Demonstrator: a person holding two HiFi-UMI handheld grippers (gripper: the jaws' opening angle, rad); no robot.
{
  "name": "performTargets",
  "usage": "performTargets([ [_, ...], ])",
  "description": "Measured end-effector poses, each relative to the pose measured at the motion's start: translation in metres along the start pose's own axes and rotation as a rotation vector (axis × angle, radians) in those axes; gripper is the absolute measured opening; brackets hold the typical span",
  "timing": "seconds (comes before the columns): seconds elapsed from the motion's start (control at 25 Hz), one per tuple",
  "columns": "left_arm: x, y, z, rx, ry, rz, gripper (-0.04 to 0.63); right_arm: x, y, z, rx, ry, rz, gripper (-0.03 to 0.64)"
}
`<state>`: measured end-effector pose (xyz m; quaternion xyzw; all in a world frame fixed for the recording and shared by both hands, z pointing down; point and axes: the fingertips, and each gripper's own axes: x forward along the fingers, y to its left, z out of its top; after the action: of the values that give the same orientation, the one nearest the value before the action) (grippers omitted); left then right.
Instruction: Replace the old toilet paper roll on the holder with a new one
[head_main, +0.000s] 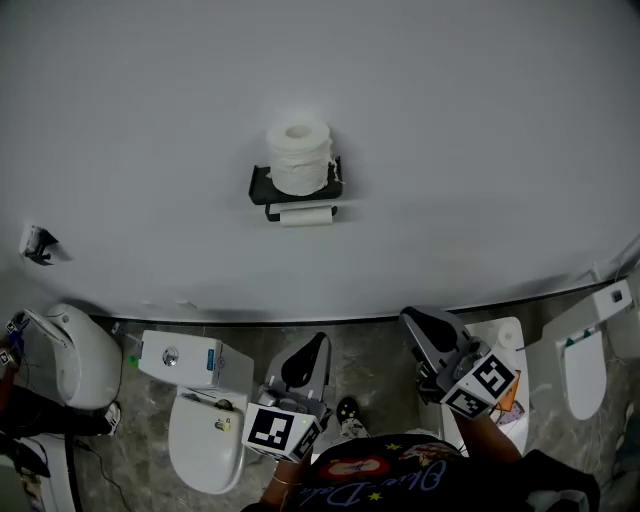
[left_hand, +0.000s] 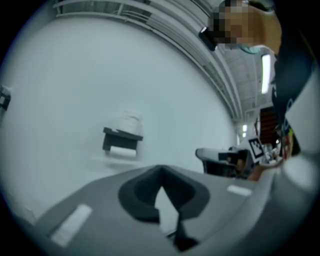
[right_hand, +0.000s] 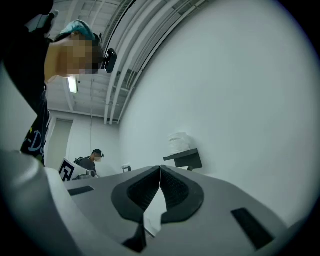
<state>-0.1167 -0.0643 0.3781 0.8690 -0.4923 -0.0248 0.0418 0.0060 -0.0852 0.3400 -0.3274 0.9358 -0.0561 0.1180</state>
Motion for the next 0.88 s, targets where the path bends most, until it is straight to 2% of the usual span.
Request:
performTargets([
  [0.28,0.016,0.043,-0.007,-0.051,0.015,-0.015,0.002,0.033,-0.009,-0.009,-0.002,0.015,-0.047,0.012],
  [0.68,0.052,0.049,0.004,-0.023,0.016,-0.005,0.002,0.042,-0.038,0.005,0.015,-0.008,-0.053,0.012],
  [0.76,0.058,0.052,0.001,-0.050,0.017,-0.011,0.002,0.041,-0.043,0.000,0.008,0.013,-0.056,0.012],
  [0.88,0.073,0.061,-0.002,-0.149,0.000,-0.040,0.002,0.042,-0.041,-0.005,0.010,0.029,-0.037,0.012],
])
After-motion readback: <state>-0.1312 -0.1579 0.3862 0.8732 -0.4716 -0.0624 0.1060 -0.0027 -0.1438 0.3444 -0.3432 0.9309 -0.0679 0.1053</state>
